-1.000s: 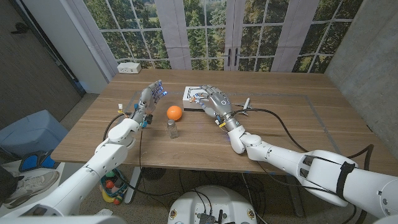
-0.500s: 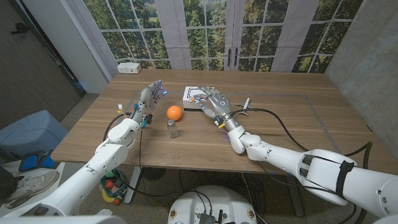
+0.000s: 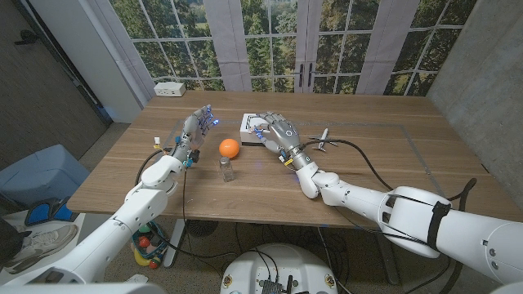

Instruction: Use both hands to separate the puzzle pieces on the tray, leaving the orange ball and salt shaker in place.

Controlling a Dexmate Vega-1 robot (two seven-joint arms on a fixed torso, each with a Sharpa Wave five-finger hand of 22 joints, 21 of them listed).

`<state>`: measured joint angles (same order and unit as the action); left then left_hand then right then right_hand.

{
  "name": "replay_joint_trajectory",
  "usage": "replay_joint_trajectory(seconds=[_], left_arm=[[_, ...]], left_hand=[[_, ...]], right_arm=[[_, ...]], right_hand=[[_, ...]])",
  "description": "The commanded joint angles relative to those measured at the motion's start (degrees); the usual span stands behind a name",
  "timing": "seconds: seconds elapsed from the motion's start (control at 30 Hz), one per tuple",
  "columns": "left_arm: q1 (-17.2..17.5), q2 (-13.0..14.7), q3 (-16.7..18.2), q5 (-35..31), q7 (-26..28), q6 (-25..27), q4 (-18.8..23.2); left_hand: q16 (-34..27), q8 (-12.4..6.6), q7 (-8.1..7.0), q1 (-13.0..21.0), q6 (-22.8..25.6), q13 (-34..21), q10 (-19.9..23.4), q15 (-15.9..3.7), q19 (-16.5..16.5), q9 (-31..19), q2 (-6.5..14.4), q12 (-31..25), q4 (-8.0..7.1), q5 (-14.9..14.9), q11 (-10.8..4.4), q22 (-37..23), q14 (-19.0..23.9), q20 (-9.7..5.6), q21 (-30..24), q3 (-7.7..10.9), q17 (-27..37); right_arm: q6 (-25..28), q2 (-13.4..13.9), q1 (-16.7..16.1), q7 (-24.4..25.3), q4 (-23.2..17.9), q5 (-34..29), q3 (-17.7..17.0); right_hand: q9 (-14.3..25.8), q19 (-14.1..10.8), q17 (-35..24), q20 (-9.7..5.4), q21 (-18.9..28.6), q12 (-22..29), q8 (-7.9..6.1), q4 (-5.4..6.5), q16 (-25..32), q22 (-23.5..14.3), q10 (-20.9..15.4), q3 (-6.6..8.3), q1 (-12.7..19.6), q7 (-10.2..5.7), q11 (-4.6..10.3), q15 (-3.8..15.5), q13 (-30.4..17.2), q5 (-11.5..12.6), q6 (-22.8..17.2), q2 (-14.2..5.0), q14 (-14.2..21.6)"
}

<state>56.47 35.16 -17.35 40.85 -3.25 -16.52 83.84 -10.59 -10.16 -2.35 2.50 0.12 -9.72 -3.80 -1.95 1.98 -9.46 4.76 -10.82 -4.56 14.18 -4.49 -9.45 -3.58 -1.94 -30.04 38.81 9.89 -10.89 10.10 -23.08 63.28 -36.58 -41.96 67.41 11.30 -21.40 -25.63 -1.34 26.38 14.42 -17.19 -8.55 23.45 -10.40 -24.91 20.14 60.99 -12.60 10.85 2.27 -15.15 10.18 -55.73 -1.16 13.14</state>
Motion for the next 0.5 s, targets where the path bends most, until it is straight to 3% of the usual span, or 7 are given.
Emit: replay_joint_trajectory(seconds=[0.03, 0.13, 0.5], left_arm=[[-1.0, -0.2, -0.4, 0.1, -0.8, 0.6, -0.9], [-1.4, -0.3, -0.6, 0.0, -1.1, 0.7, -1.2], [-2.1, -0.5, -0.9, 0.0, -1.6, 0.7, -1.8]], left_hand=[[0.2, -0.03, -0.01, -0.6, 0.2, -0.2, 0.2, -2.55, -0.5, -0.2, 1.9, 0.1, 0.33, 0.1, -0.49, -0.2, 0.2, -1.65, 0.4, 0.12, 0.0], [0.2, -0.03, 0.00, -0.6, 0.2, -0.2, 0.2, -2.56, -0.5, -0.2, 1.8, 0.1, 0.39, 0.1, -0.46, -0.2, 0.2, -1.57, 0.5, 0.11, 0.0], [0.2, 0.00, 0.01, -0.6, 0.1, -0.2, 0.1, -2.56, -0.7, -0.2, 1.8, 0.1, 0.65, 0.1, -0.51, -0.2, 0.2, -1.54, 0.9, 0.10, -0.1]], right_arm=[[-5.9, -3.5, 0.1, 0.7, 6.7, -4.0, -5.4], [-7.5, -3.6, -0.5, 0.7, 6.7, -5.6, -7.6], [-11.2, -3.5, -2.5, 0.7, 5.0, -11.7, -15.3]], right_hand=[[0.1, -0.8, -0.5, -0.19, -0.2, 0.7, -1.54, 0.11, 0.8, -0.2, -1.9, -0.68, 0.0, 0.53, 0.27, 9.55, 0.2, 0.0, -4.9, -1.19, 0.9], [0.1, -1.5, -0.6, -0.73, 0.1, 1.1, -2.31, -0.12, 1.1, -0.2, -3.4, -0.77, 0.3, 0.90, 0.28, 10.02, 0.2, 0.0, -7.3, -1.72, 1.6], [-0.1, -3.0, -1.1, -1.77, 0.7, 2.1, -2.79, -0.60, 2.2, -0.3, -6.3, -1.21, 1.3, 1.64, 0.92, 10.33, 0.1, 0.1, -9.7, -2.01, 3.4]])
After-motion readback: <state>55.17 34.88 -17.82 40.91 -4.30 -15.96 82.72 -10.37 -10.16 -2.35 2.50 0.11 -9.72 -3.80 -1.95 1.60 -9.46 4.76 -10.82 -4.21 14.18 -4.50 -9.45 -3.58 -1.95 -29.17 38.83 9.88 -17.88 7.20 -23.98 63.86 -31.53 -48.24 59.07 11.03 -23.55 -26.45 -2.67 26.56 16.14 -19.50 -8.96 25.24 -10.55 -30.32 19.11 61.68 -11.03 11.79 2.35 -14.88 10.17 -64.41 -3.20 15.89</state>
